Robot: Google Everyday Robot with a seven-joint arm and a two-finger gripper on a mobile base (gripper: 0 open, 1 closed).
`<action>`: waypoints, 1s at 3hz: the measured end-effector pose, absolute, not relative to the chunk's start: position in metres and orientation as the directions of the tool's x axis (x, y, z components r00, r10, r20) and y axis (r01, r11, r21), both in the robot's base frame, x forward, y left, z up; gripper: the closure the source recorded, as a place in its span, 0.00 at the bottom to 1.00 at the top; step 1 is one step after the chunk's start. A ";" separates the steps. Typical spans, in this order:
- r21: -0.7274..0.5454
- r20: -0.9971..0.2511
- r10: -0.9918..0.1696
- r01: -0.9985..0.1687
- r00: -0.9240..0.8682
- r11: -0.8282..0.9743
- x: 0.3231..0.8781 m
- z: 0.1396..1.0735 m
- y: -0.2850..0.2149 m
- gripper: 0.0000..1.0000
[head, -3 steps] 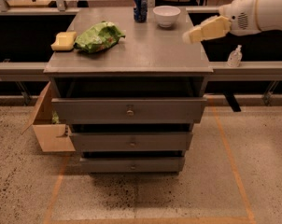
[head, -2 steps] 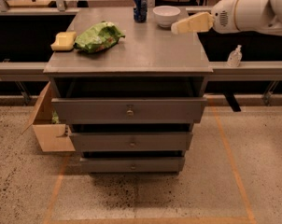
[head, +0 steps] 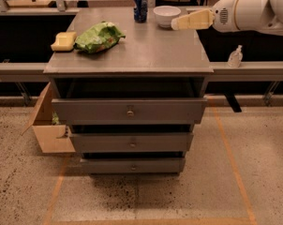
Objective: Move white bowl near green rice chip bag
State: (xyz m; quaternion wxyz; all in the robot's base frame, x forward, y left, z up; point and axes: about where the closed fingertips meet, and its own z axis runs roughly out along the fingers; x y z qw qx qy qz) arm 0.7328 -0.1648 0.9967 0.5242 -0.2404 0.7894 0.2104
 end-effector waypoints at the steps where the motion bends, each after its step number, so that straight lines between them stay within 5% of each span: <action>1: 0.070 -0.936 -0.142 -0.567 -0.322 0.820 0.737 0.996 -0.167 0.00; 3: -0.021 -0.965 -0.135 -0.448 -0.225 0.894 0.773 0.984 -0.178 0.00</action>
Offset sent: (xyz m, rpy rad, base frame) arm 0.0511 -0.0269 -0.0129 -0.0331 -0.2168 -0.2539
